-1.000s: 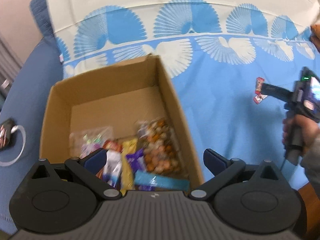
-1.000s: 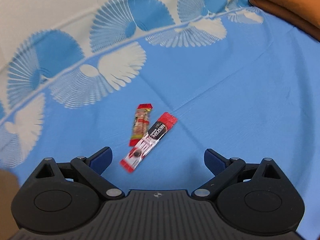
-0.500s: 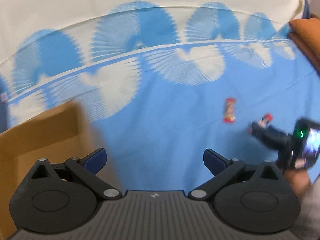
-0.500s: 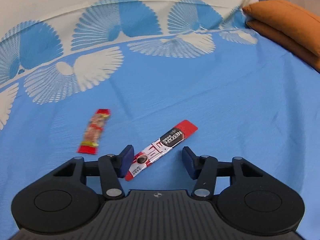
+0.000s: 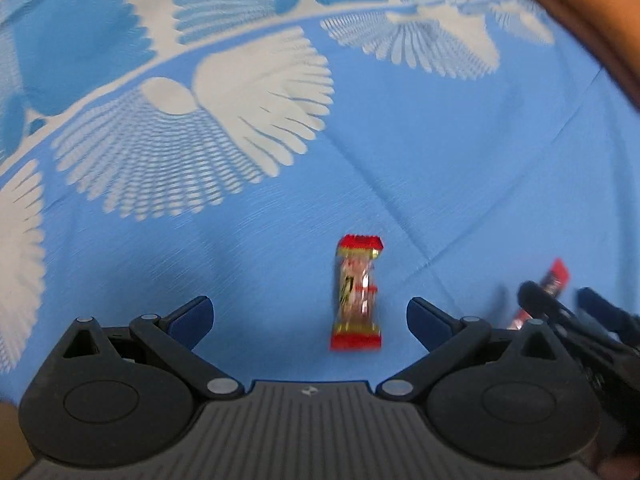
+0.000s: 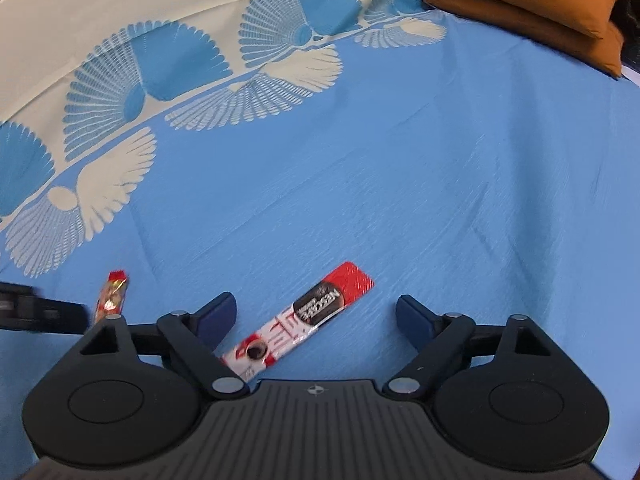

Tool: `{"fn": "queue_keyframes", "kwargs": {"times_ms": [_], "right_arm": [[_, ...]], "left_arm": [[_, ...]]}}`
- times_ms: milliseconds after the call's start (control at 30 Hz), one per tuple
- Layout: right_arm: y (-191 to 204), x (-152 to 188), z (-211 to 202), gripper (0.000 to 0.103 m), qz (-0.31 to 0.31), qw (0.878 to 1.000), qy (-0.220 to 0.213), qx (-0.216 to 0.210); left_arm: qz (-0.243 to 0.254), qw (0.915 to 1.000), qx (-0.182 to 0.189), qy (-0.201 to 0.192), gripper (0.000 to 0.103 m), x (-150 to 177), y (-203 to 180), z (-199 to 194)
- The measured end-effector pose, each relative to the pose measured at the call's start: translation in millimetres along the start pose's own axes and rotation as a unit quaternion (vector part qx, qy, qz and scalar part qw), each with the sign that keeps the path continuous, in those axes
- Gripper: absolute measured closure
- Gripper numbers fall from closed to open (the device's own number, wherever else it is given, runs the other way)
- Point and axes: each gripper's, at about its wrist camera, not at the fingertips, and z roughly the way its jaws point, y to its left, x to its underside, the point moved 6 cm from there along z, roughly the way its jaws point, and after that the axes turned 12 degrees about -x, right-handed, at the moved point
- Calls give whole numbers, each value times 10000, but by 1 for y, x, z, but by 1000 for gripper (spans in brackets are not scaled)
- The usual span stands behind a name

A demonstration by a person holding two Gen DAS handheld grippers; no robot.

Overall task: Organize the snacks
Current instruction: 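Close the left gripper on the red candy while the right gripper grasps the Nescafe stick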

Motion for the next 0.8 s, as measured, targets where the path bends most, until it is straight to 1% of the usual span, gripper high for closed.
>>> {"fn": "queue_keyframes", "kwargs": {"times_ms": [67,167,233,300,600,633,667,700,733,767,800], "right_arm": [[3,2,3,10,-155,9998,-23,83],[6,6,6,8,-429,9989,-43,191],[8,8,8,7,-580,9980,-28,233],[10,9,9,6,-695,9972,-16,259],[12,10,12,5,-758,9964,-61,365],[13,10,12,9,-808,9960,-53,377],[13,10,11,23,-857,9957,-75,355],[15,10,9,35,-944,9950,-128,310],[17,9,7,72,-1044,9941,-162,252],[20,8,5,77,-1166,9928,-154,246],[21,8,4,78,-1198,9924,-109,243]], "left_arm": [[-15,9999,-88,56,0,-6,-4,14],[-54,9997,-157,185,0,-4,-6,27],[-4,9998,-184,-29,0,-3,-6,27],[72,9997,-186,-138,0,-3,-7,27],[75,9997,-207,-136,0,-4,-8,27],[84,9996,-224,-142,0,-4,-8,26],[100,9995,-248,-158,0,-4,-8,25],[80,9994,-259,-222,8,-4,-9,22],[51,9992,-232,-321,28,-4,-9,18],[71,9987,-261,-440,45,-5,-11,12],[154,9979,-390,-489,80,-6,-12,8]]}}
